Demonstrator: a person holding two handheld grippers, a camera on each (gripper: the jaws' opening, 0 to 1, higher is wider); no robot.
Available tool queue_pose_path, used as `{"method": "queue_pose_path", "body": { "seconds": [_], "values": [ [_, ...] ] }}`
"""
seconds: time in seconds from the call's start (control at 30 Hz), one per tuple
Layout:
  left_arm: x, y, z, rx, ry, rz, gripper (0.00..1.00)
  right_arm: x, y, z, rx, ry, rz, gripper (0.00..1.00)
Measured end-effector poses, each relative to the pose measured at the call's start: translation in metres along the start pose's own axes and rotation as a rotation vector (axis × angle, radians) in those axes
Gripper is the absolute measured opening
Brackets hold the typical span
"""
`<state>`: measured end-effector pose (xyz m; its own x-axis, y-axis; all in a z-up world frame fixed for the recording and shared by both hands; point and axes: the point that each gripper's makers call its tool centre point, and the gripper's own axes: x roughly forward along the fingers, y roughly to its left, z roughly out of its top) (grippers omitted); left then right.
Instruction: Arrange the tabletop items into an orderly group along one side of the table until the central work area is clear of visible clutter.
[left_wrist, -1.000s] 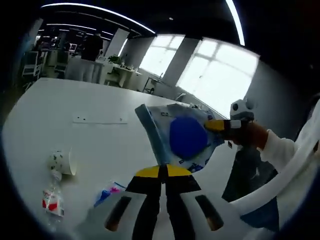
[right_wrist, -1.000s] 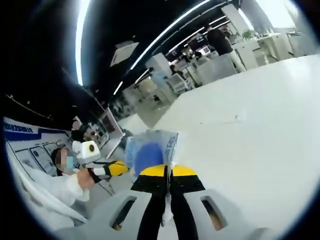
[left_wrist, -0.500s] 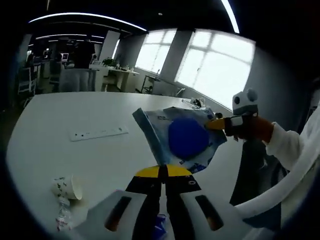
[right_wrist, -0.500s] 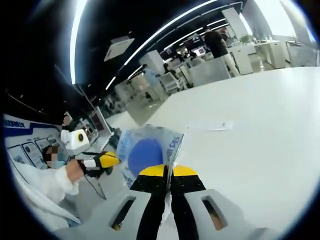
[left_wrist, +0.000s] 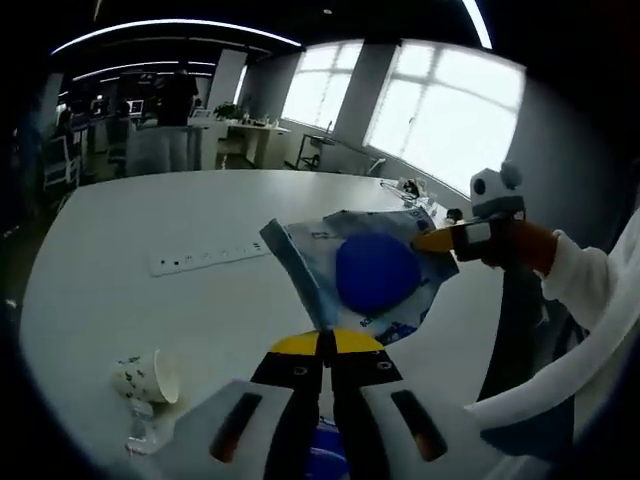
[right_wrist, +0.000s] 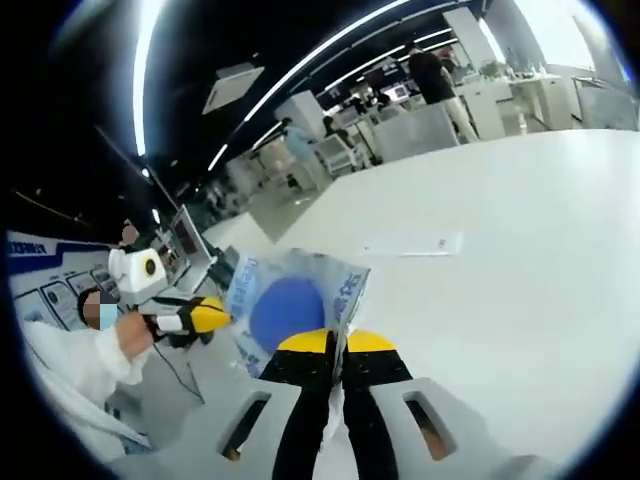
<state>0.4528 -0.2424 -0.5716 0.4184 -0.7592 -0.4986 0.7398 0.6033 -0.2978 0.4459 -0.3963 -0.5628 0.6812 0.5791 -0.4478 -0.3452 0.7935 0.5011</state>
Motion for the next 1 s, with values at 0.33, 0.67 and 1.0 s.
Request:
{"method": "queue_pose_path", "body": {
  "seconds": [0.33, 0.67, 1.0],
  "values": [
    [0.037, 0.02, -0.016, -0.043, 0.071, 0.03, 0.0, 0.033, -0.051, -0.014, 0.039, 0.065, -0.048, 0.01],
    [0.065, 0.044, -0.045, -0.081, 0.15, 0.076, 0.0, 0.063, -0.08, -0.043, 0.098, 0.127, -0.072, 0.02],
    [0.088, 0.059, -0.054, -0.111, 0.156, 0.105, 0.0, 0.082, -0.106, -0.039, 0.146, 0.112, -0.099, 0.02]
  ]
}}
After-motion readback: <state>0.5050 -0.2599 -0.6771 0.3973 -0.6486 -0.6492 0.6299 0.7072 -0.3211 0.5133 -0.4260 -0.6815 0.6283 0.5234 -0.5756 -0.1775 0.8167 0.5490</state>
